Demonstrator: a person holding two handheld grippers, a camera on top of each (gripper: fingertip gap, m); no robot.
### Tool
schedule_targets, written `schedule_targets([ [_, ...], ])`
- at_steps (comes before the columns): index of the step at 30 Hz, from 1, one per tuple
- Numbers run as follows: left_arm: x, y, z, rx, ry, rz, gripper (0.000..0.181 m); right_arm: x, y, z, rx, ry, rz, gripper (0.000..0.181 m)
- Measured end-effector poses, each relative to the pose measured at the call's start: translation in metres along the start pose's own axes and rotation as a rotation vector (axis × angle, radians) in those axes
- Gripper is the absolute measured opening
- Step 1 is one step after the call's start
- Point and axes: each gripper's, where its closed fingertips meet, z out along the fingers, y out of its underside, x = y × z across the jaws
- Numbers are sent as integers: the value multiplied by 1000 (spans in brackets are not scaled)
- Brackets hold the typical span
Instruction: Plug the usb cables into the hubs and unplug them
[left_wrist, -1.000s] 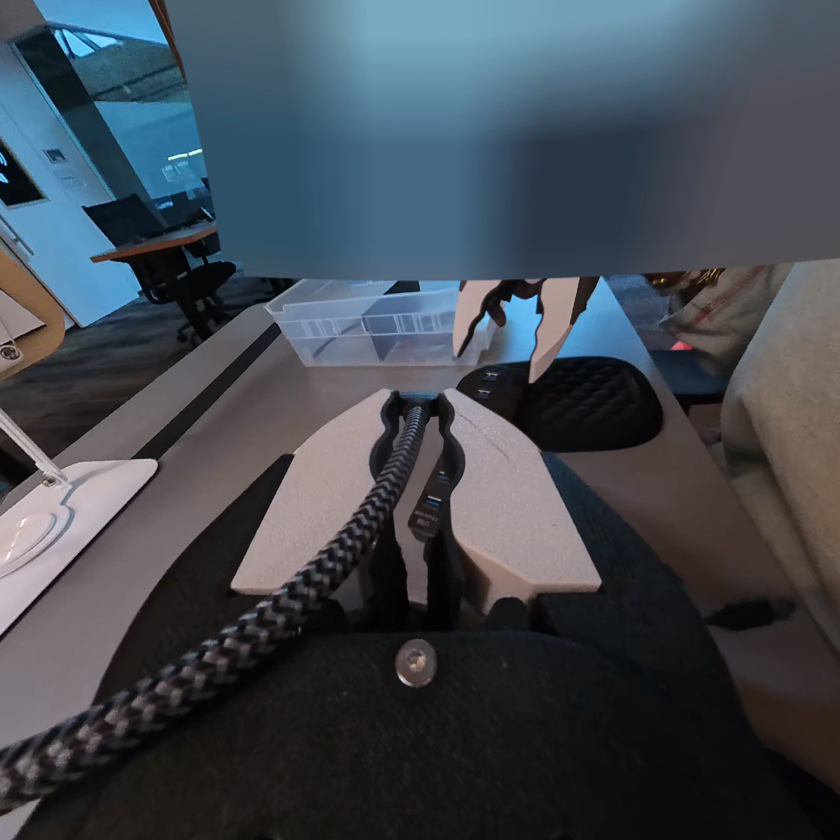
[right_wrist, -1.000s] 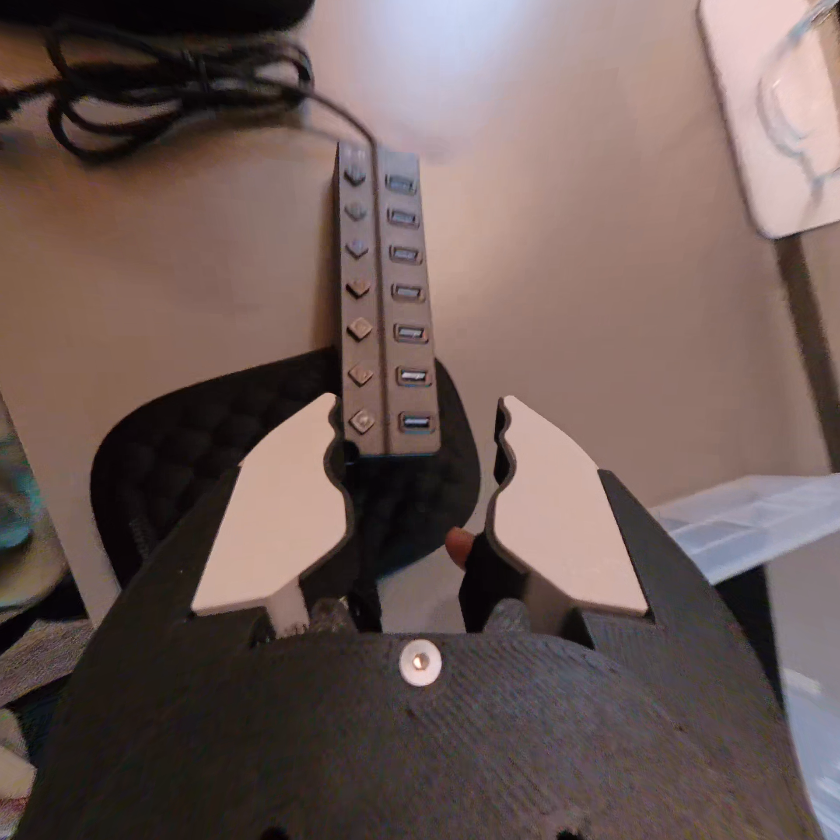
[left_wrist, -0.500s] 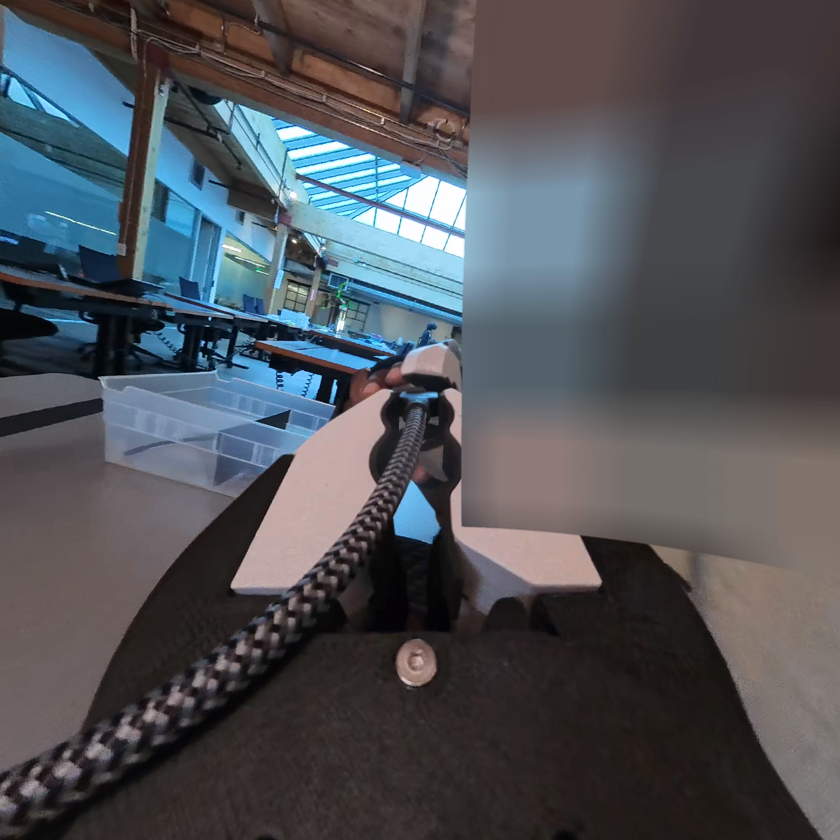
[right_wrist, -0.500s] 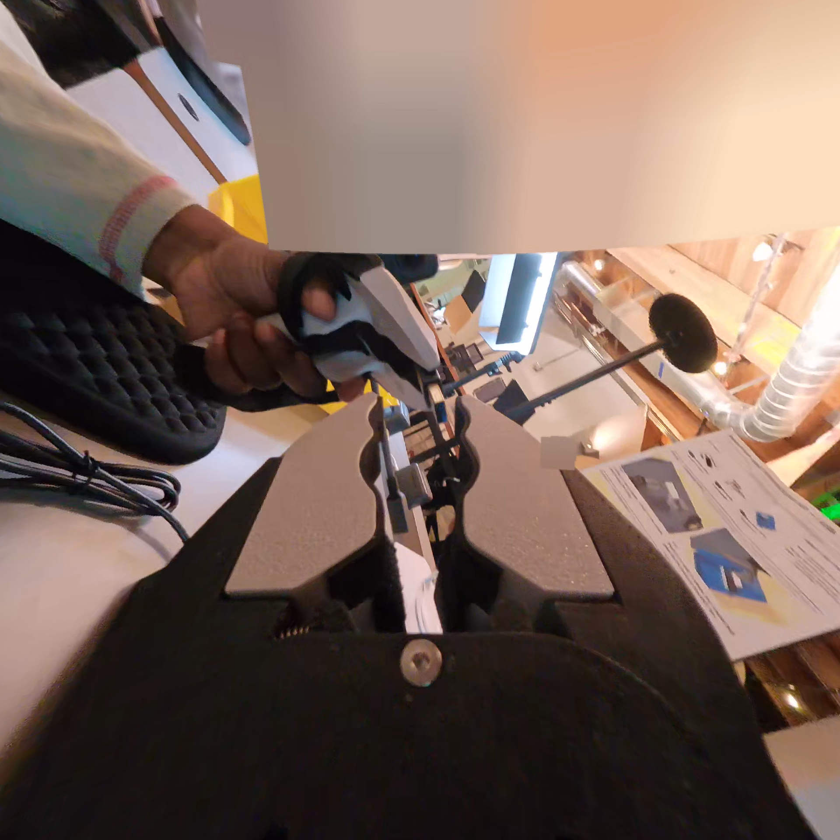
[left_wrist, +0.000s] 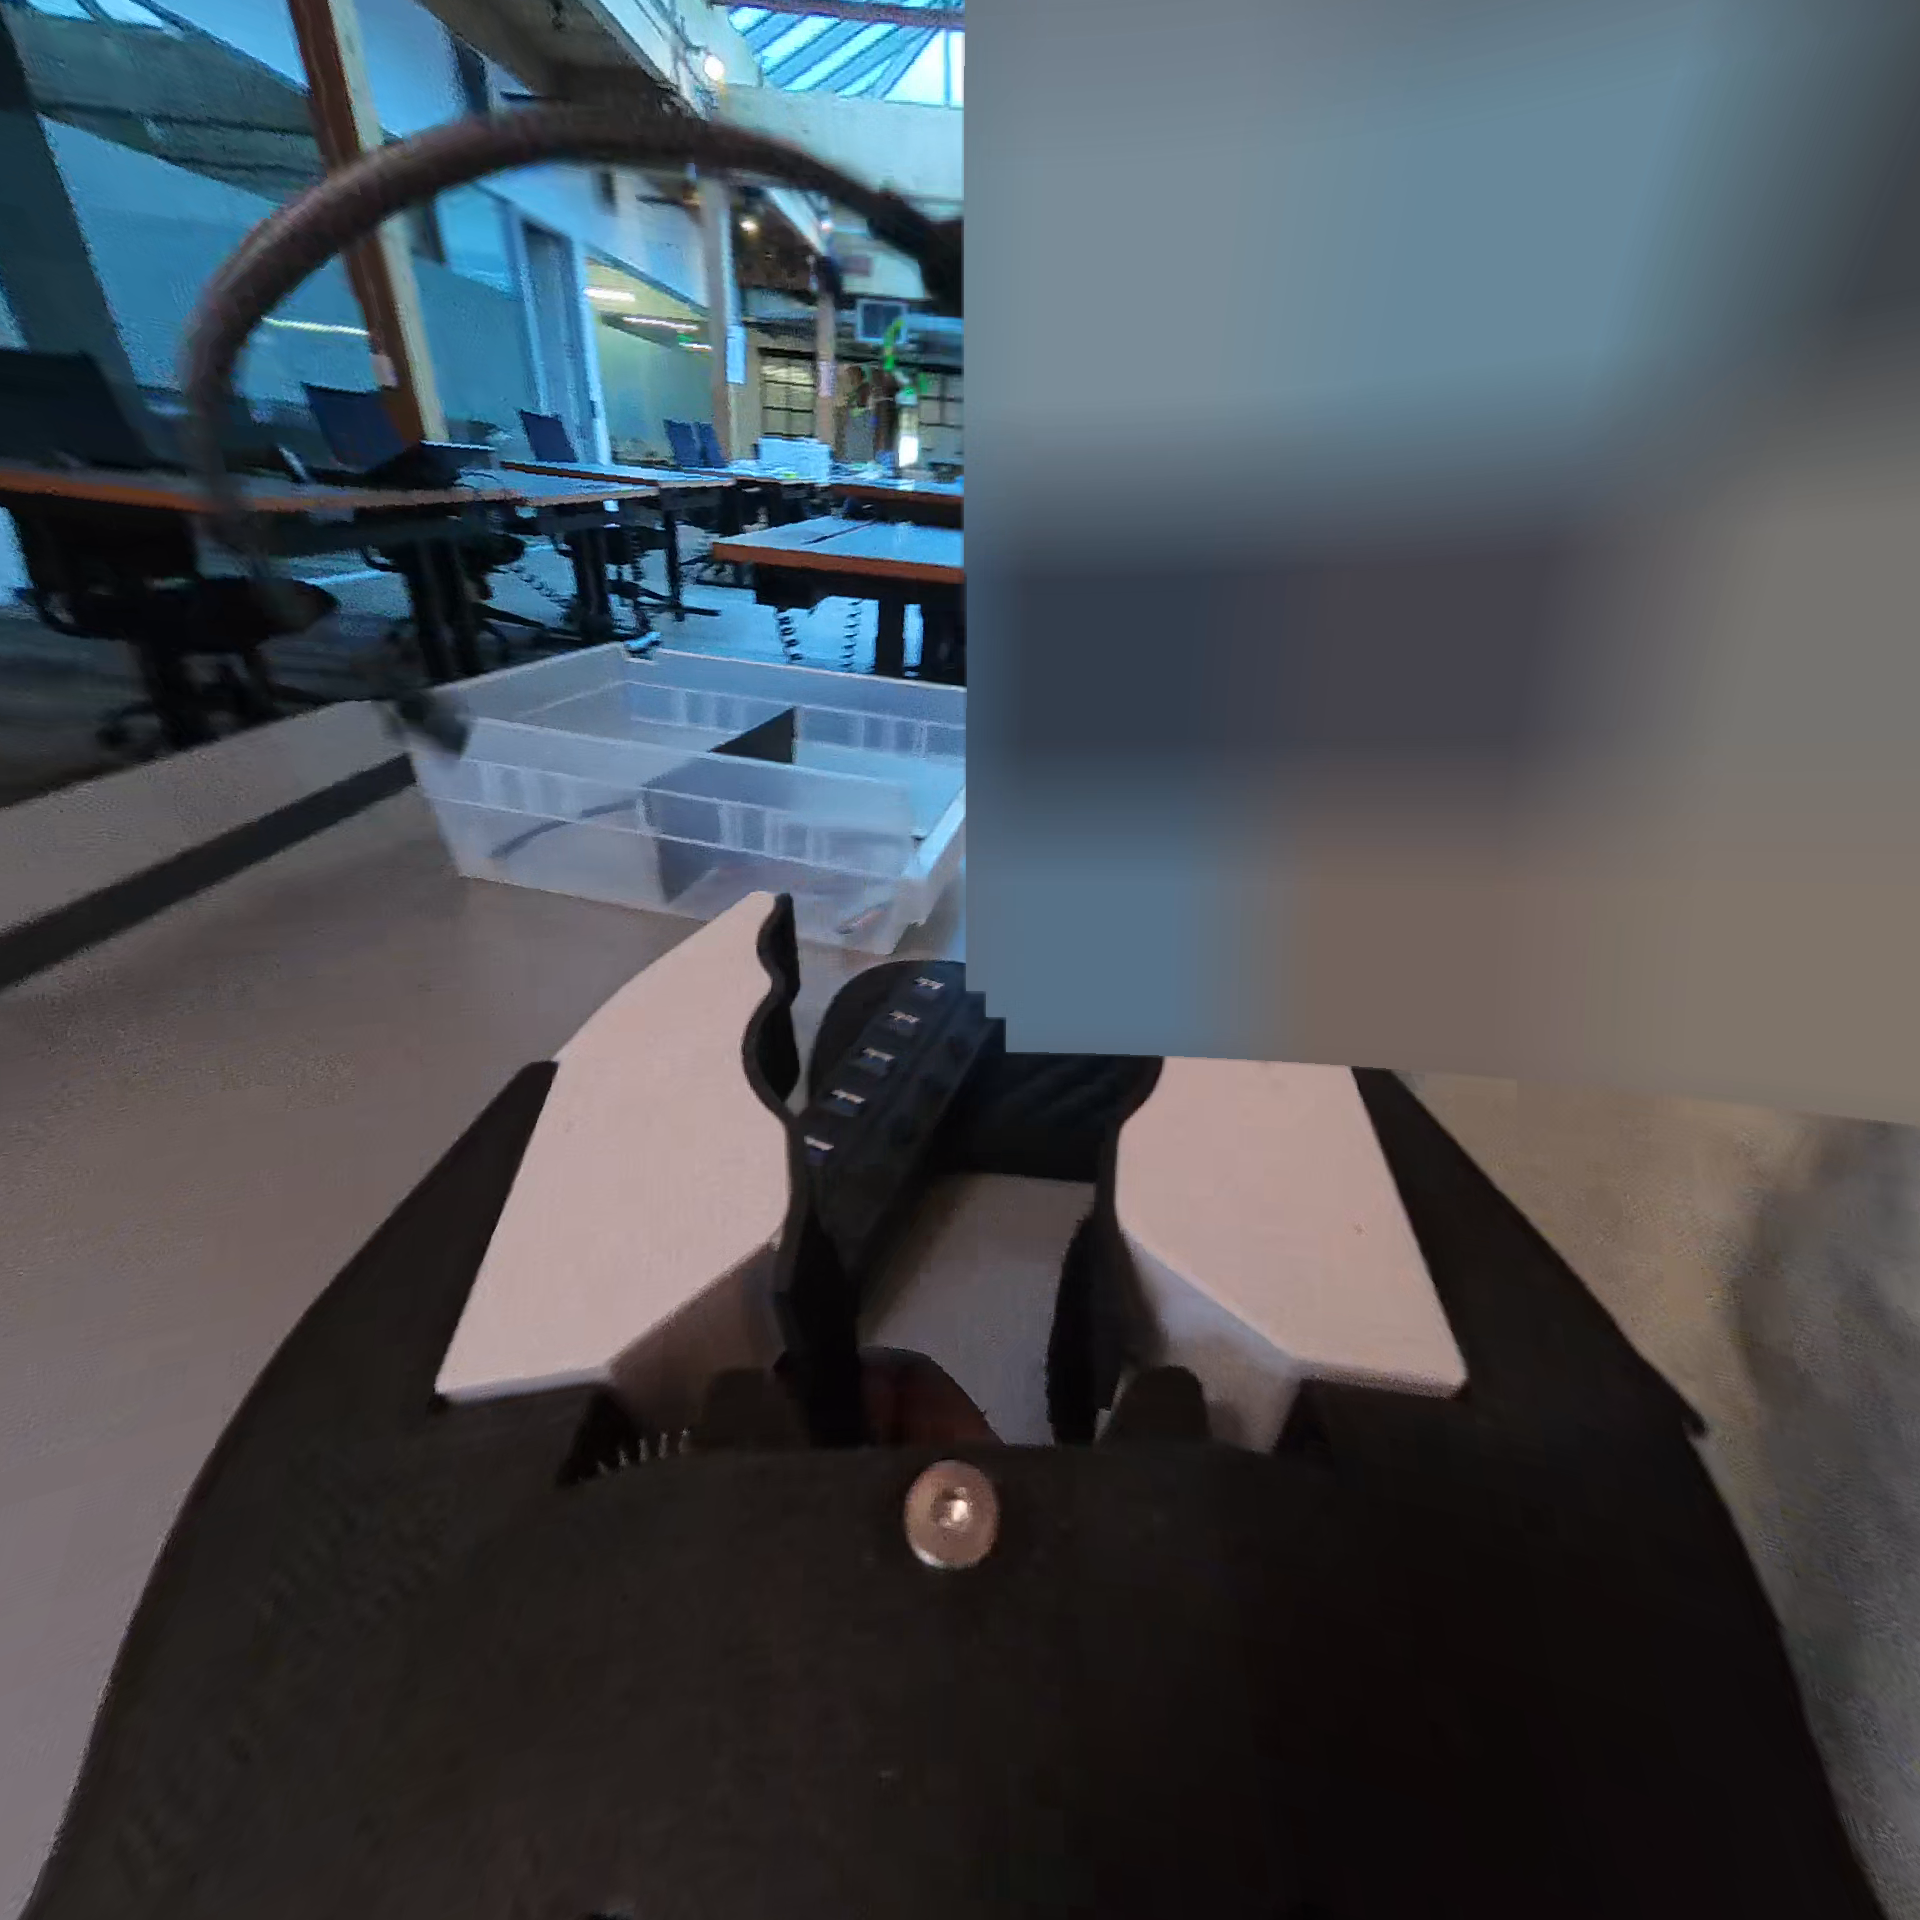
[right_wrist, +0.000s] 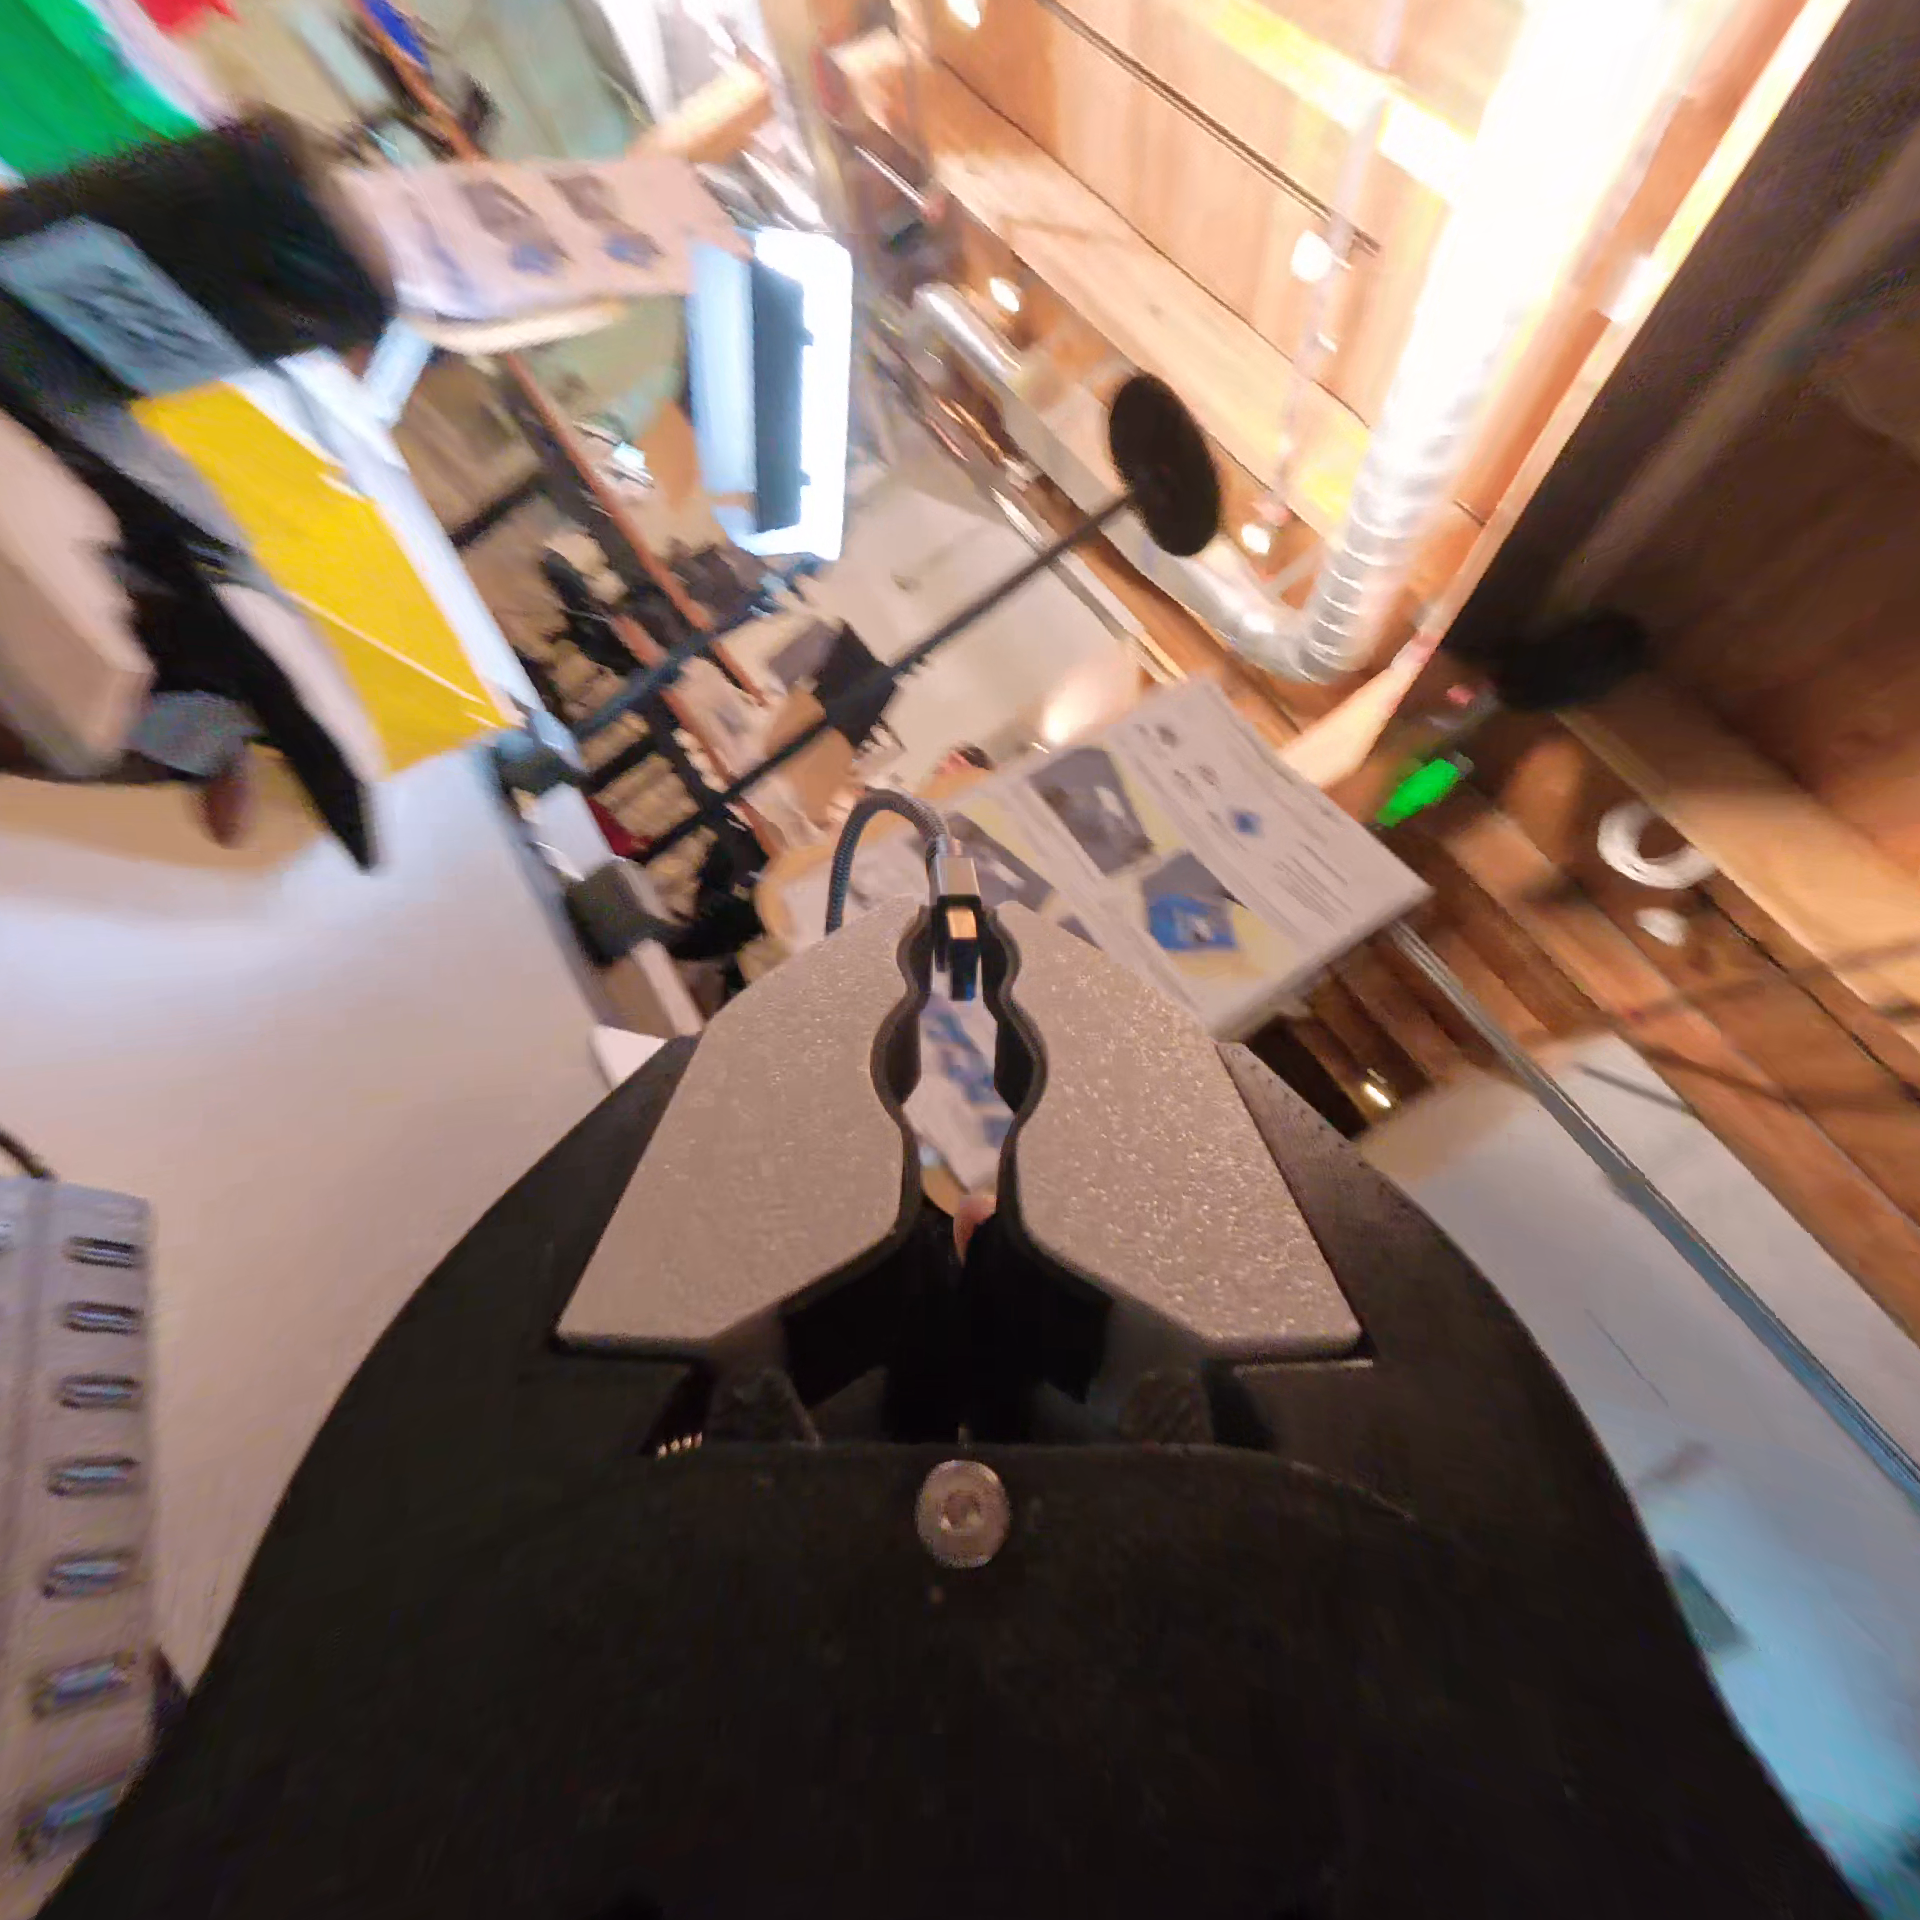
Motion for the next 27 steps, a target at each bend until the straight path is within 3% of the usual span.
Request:
schedule_targets([
  [1, -3, 2, -3, -6, -26, 24, 58, 20, 4, -13, -37, 58, -4, 8],
  [4, -15, 6, -14, -2, -102, 43, 58, 64, 23, -54, -207, 142, 39, 8],
  [7, -29, 7, -24, 25, -173, 26, 57, 86, 50, -94, -422, 167, 84, 8],
  [13, -42, 6, -36, 75, -233, 22, 54, 77, 113, -141, -775, 101, -70, 9],
  [17, -43, 6, -38, 81, -248, 47, 54, 51, 146, -136, -768, 4, -177, 8],
  [20, -46, 9, -41, 68, -269, 63, 53, 39, 139, -120, -642, -59, -209, 8],
  [23, -48, 9, -42, 82, -278, 54, 52, 14, 146, -109, -570, -183, -143, 8],
  [27, -50, 9, -43, 78, -284, 62, 52, -35, 194, -124, -666, -357, 55, 9],
])
